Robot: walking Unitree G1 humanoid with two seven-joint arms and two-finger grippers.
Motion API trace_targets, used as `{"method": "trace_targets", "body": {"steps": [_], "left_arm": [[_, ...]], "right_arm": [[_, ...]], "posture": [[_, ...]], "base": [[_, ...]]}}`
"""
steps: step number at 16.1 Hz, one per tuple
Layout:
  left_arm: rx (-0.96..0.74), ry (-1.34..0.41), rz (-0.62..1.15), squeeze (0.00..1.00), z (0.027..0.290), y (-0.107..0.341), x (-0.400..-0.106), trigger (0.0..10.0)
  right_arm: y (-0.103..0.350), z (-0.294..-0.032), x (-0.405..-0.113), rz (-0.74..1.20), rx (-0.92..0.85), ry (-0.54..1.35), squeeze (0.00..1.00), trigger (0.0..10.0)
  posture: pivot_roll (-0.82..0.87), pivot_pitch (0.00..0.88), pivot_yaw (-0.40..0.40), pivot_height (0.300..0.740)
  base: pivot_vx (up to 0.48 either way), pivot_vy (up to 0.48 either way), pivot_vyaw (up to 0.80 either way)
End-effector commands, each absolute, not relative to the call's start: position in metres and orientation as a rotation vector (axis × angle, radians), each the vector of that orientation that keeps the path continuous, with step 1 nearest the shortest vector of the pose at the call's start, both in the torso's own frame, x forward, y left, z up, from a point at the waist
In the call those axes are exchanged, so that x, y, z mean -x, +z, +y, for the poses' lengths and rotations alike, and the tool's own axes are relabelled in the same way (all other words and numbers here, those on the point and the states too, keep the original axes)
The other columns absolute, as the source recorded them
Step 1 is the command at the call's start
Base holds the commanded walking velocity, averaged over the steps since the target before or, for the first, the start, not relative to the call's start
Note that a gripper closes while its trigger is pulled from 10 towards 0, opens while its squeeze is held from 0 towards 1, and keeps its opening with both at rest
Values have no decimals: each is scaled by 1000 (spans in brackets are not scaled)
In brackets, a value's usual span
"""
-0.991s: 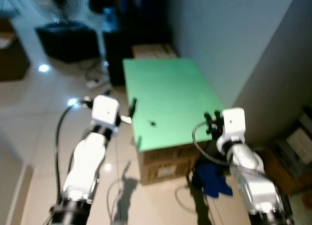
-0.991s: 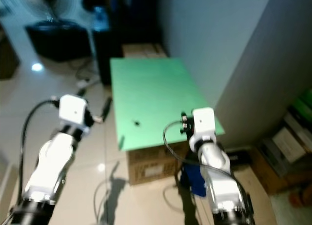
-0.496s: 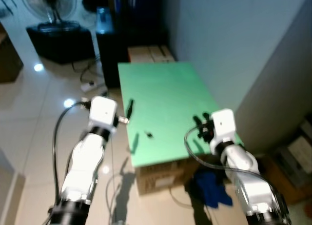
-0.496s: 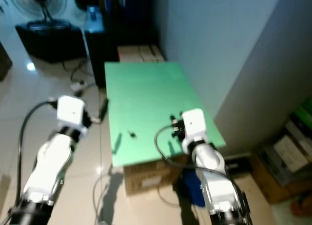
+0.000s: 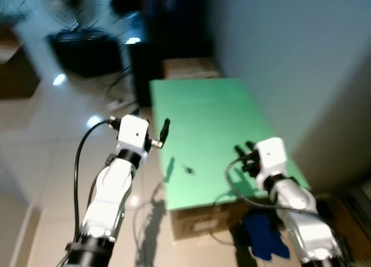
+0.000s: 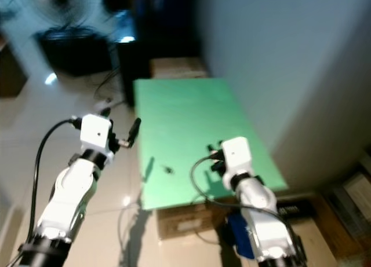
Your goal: Hang keys on a hook
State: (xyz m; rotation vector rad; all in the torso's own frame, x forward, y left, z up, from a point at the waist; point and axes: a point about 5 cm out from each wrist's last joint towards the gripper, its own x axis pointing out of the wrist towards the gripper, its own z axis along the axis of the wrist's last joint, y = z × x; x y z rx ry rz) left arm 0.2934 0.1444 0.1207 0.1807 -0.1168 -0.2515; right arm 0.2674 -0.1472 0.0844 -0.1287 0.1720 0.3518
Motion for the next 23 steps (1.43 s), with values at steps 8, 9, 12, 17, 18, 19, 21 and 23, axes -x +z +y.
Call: {"method": "trace_targets", "body": {"steps": [8, 9, 12, 17, 18, 19, 21, 23], "left_arm": [[-186, -302, -87, 0, 139, 116, -289, 10000], [-187, -315, -80, 0, 137, 115, -287, 10000], [-196, -330, -72, 0, 136, 112, -285, 10000], [-186, -321, -55, 0, 139, 111, -284, 10000], [-187, -318, -55, 0, 139, 110, -284, 10000], [-191, -314, -54, 0, 138, 110, -284, 10000], [-208, -318, -64, 0, 137, 111, -287, 10000], [-211, -313, -67, 0, 139, 111, -286, 10000]], "right_arm": [[75, -157, -252, 220, 143, 328, 0, 10000], [73, -159, -250, 233, 139, 322, 0, 10000], [73, -157, -249, 236, 74, 319, 0, 10000], [73, -157, -250, 236, 102, 343, 0, 10000], [74, -157, -250, 236, 107, 344, 0, 10000], [73, -158, -251, 245, 130, 344, 0, 10000], [73, -159, -255, 247, 157, 350, 0, 10000], [74, -161, -258, 260, 145, 319, 0, 10000]], "posture": [[-120, 39, -4, 740], [-120, 40, -3, 740], [-122, 33, 3, 740], [-128, 11, -6, 740], [-129, 10, -8, 740], [-129, 10, -8, 740], [-130, 24, -11, 740], [-127, 26, -16, 740]], "base": [[296, 0, 0], [289, 0, 0], [289, 0, -533], [53, 0, -160], [0, 0, 0], [0, 0, 0], [0, 0, 0], [0, 0, 0]]}}
